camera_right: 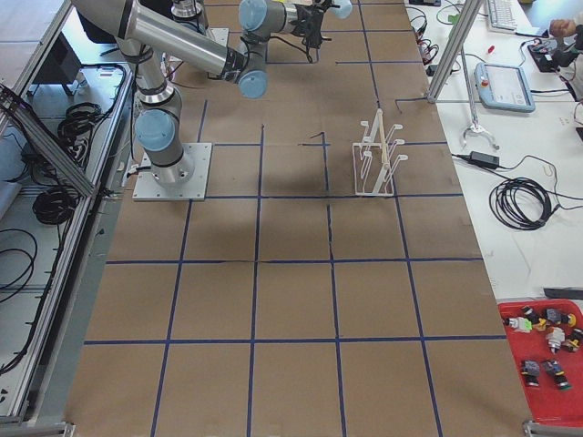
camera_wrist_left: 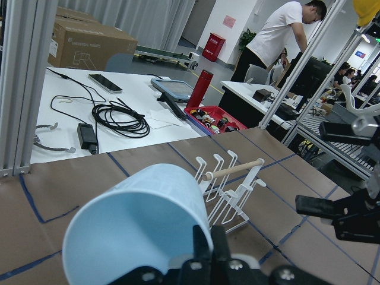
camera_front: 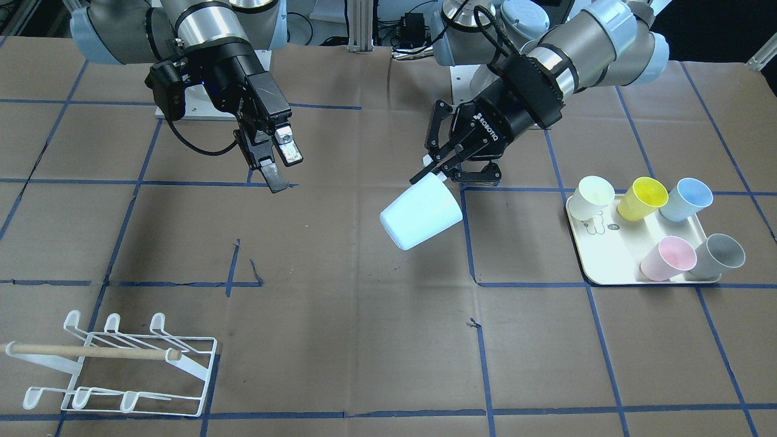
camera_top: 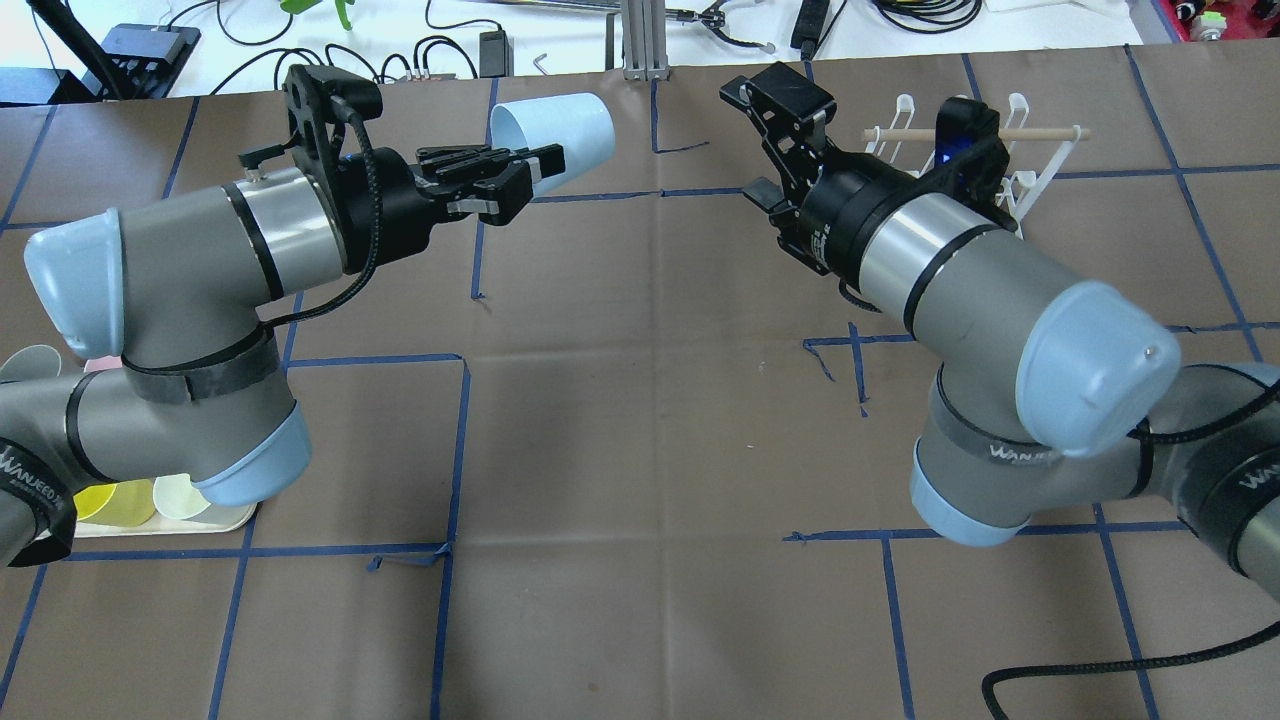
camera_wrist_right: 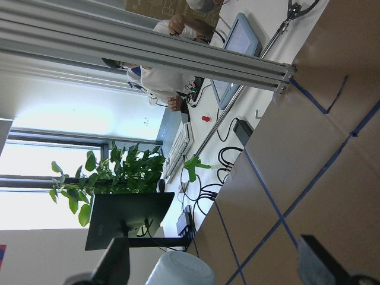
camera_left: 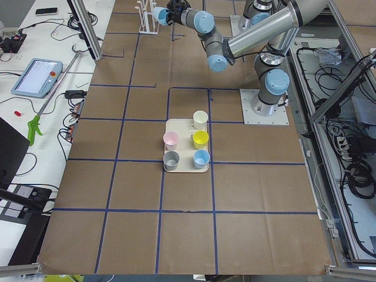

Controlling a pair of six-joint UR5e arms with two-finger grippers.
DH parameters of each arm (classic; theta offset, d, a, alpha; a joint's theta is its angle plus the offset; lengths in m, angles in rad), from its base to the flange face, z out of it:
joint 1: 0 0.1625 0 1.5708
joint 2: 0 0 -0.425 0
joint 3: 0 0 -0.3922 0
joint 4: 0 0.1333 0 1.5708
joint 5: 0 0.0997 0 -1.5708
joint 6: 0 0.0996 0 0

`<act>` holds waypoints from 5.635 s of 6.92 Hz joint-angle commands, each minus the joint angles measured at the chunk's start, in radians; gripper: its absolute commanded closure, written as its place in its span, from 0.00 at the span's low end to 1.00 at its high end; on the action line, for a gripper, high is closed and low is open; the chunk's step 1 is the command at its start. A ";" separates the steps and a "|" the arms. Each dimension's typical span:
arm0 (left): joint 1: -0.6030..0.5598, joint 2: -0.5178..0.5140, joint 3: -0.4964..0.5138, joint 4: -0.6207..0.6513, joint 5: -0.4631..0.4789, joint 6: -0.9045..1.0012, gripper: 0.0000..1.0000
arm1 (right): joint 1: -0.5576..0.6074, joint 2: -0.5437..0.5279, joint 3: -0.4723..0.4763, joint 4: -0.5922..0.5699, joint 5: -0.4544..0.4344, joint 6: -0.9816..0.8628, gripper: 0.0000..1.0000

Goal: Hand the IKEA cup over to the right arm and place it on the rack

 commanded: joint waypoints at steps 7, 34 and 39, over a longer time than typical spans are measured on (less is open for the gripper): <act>-0.069 -0.002 -0.015 0.014 -0.009 -0.016 1.00 | 0.079 0.024 0.074 -0.116 -0.011 0.240 0.00; 0.099 0.119 -0.081 -0.066 0.048 -0.093 0.01 | 0.114 0.219 -0.131 -0.108 -0.060 0.230 0.69; 0.106 0.189 0.159 -0.845 0.691 -0.093 0.01 | -0.045 0.266 -0.191 -0.107 -0.221 -0.408 0.75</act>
